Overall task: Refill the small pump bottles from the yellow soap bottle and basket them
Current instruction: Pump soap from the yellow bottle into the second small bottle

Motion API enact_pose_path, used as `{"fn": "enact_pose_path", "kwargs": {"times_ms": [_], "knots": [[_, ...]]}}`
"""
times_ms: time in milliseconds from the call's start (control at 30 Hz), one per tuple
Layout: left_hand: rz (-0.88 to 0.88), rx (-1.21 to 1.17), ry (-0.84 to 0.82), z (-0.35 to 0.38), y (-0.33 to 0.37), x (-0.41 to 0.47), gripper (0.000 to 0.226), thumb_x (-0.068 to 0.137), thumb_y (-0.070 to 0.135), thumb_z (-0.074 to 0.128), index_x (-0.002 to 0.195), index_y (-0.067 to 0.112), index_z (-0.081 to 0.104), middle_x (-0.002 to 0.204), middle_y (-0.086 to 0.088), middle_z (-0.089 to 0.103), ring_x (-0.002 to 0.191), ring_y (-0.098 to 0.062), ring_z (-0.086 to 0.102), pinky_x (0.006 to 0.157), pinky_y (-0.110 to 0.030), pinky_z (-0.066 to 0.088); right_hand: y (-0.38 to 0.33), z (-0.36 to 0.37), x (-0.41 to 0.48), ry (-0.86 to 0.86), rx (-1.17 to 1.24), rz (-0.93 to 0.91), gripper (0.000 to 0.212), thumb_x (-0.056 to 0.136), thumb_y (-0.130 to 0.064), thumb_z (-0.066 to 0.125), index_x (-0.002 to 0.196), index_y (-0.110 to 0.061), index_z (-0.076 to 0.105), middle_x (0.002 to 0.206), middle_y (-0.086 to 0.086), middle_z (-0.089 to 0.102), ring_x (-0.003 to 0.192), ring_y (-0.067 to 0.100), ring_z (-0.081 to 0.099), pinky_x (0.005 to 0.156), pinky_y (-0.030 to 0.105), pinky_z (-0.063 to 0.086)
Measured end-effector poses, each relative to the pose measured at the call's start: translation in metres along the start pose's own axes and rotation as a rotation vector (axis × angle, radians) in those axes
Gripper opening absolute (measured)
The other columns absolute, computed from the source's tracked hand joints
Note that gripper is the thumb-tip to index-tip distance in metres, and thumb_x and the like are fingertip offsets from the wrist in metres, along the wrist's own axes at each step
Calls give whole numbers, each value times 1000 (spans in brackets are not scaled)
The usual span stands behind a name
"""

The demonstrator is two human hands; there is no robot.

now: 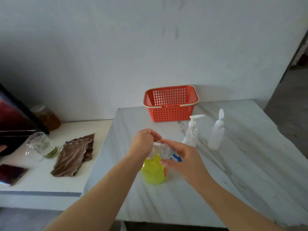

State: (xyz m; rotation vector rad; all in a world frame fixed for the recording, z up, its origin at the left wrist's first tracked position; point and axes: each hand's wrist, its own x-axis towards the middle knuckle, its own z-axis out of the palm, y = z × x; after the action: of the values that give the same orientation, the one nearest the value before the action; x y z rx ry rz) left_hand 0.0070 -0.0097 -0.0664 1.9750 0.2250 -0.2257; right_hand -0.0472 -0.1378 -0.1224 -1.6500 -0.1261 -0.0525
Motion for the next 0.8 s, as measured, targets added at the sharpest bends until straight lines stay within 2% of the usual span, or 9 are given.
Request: {"fn": "enact_pose_path", "kwargs": {"times_ms": [100, 233, 400, 633, 800], "knots": [[7, 4, -5, -2, 1, 4, 37, 82, -8, 35, 67, 13, 62, 68, -5, 61, 64, -19, 53, 60, -25, 42, -1, 0, 0, -6, 9, -1, 53, 69, -5, 79, 113, -32, 67, 103, -8, 73, 95, 6, 68, 81, 17, 51], [-24, -17, 17, -2, -3, 7, 34, 85, -5, 36, 77, 12, 63, 70, -4, 63, 67, -21, 55, 62, -26, 43, 0, 0, 1, -18, 11, 1, 52, 71, -3, 79, 114, -31, 67, 103, -8, 73, 97, 5, 68, 80, 16, 51], [-11, -30, 22, 2, -7, 9, 36, 84, -6, 32, 78, 12, 63, 73, -8, 64, 66, -25, 54, 58, -26, 42, 7, -1, 2, -40, 31, 6, 53, 71, -3, 79, 118, -26, 67, 106, -6, 73, 99, 8, 67, 84, 20, 52], [-25, -41, 27, 3, -7, 4, 36, 84, -5, 31, 81, 12, 63, 73, -7, 64, 66, -24, 54, 62, -27, 42, 4, -2, -2, -29, 16, 9, 53, 72, -2, 79, 113, -33, 67, 103, -7, 73, 96, 6, 68, 83, 20, 52], [-21, -40, 0, 0, 1, 3, 32, 86, -4, 37, 79, 14, 62, 70, -3, 63, 65, -20, 54, 57, -25, 42, -2, -2, 0, -15, 9, -31, 53, 69, -5, 79, 107, -40, 67, 100, -9, 74, 94, 6, 69, 79, 17, 51]]}}
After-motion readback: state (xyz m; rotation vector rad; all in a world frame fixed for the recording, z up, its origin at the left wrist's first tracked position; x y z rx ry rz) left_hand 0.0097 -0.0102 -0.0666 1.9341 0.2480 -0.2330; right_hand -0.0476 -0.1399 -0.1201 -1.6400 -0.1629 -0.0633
